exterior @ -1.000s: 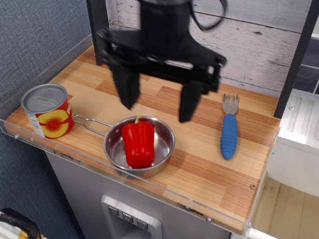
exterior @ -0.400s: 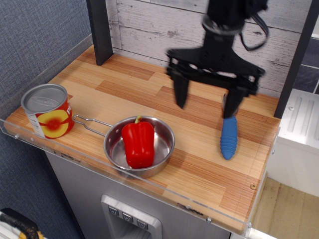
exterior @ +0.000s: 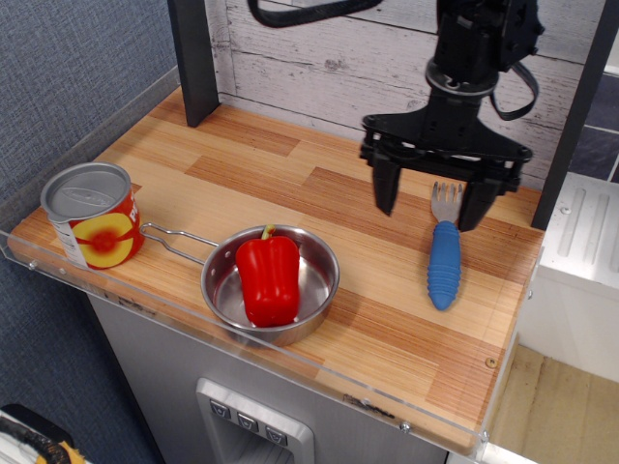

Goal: Move the blue fork to the back left of the table near the wall.

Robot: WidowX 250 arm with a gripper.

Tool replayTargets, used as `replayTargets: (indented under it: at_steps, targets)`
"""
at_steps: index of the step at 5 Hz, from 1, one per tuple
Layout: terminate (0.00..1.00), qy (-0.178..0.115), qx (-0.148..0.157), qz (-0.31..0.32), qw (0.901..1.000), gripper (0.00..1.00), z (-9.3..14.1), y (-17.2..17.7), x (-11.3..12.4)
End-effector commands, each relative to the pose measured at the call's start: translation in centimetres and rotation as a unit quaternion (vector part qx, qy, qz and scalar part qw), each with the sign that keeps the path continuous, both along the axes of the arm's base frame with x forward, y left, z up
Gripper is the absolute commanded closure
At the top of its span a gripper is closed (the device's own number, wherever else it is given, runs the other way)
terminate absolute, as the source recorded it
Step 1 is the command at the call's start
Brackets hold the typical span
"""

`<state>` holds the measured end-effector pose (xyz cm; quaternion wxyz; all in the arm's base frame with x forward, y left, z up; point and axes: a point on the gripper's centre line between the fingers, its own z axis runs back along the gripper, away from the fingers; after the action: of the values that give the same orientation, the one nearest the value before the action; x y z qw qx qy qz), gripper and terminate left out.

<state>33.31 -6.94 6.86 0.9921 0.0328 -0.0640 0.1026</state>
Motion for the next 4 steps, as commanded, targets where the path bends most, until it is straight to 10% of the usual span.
replayTargets:
  at_steps: [1, 4]
  targets:
    - [0.00, -0.022, -0.008, -0.006, 0.9997, 0.00, -0.7, -1.2, 2.1]
    - [0.00, 0.000, -0.004, -0.014, 0.9999, 0.00, -4.2, -2.0, 2.1]
